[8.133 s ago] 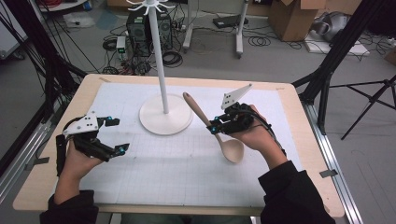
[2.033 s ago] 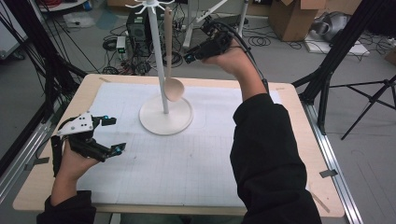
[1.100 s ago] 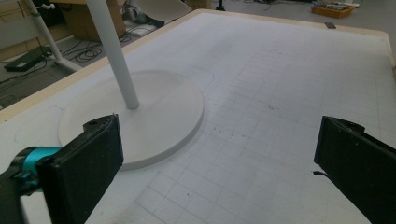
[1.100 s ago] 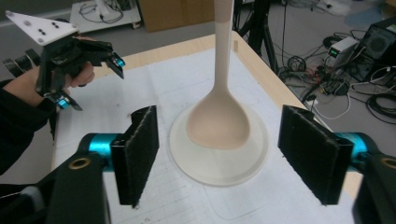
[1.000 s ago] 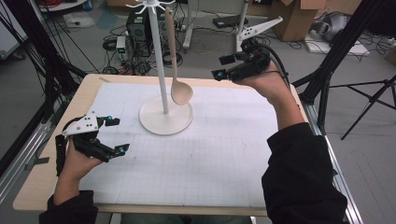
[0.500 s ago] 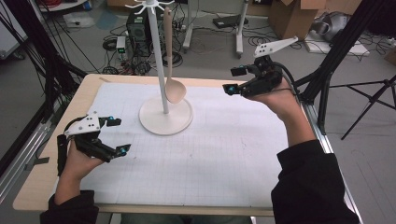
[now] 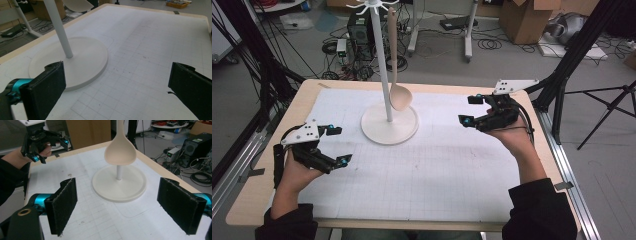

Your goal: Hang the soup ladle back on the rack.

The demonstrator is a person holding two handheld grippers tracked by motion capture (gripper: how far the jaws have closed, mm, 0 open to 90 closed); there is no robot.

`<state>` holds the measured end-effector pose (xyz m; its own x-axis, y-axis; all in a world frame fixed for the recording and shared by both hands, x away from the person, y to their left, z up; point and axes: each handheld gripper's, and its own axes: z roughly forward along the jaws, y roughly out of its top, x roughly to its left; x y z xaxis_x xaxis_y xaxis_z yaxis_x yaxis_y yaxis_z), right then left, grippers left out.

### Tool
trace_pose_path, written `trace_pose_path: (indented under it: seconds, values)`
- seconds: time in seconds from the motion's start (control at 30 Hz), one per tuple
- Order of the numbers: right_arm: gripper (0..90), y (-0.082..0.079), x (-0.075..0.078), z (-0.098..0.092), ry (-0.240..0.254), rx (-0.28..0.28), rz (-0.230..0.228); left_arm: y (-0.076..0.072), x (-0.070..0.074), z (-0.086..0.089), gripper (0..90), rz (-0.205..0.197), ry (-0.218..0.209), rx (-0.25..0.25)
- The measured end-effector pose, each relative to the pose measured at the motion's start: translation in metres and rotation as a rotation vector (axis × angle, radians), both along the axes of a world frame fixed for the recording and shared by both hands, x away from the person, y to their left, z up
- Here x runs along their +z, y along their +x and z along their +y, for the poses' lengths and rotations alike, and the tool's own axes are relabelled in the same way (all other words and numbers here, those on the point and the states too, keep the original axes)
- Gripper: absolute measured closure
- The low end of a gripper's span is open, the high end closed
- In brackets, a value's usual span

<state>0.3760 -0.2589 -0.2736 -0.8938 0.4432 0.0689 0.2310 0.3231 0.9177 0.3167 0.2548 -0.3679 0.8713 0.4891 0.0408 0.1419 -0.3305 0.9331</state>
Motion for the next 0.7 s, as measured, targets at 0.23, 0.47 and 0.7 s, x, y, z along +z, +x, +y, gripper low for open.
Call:
trace_pose_path:
  seconds: [0.23, 0.47, 0.7]
  values:
    - [13.8, -0.005, -0.011, -0.002, -0.008, -0.007, -0.005, 0.000, 0.000, -0.001, 1.7, 0.002, 0.000, -0.004]
    - [11.2, -0.013, -0.031, -0.007, 0.019, -0.019, 0.013, 0.000, 0.000, 0.000, 1.7, 0.000, -0.004, -0.003]
    - [10.6, -0.027, -0.061, -0.018, 0.033, -0.067, 0.011, 0.000, -0.001, 0.000, 1.7, 0.004, -0.003, -0.001]
